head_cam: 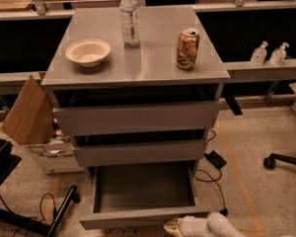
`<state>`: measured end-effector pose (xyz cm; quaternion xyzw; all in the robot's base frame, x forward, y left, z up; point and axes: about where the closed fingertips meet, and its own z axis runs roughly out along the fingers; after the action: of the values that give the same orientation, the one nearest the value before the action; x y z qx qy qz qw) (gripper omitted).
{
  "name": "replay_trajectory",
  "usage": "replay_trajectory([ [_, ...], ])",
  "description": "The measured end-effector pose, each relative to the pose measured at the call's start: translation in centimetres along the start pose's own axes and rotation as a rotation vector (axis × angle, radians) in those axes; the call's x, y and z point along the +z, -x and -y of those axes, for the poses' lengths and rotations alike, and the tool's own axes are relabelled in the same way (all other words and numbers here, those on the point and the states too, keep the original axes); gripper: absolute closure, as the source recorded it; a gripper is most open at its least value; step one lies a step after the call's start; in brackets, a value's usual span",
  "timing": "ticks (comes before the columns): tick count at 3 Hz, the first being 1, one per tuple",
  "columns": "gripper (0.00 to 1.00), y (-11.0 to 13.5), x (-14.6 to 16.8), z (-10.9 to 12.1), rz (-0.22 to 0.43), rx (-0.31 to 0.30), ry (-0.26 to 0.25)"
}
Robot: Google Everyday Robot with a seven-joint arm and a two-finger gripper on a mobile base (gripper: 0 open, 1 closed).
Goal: Close bottom drawer
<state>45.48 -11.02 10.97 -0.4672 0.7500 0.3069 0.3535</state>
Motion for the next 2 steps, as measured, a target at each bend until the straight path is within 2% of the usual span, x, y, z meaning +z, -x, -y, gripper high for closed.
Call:
replay_trajectory([
  [1,1.00,2.63,4.78,5.52,-0.005,-0.016,-0.001],
  [2,1.00,2.97,4.97,5.89,-0.003,-0.020,0.000],
])
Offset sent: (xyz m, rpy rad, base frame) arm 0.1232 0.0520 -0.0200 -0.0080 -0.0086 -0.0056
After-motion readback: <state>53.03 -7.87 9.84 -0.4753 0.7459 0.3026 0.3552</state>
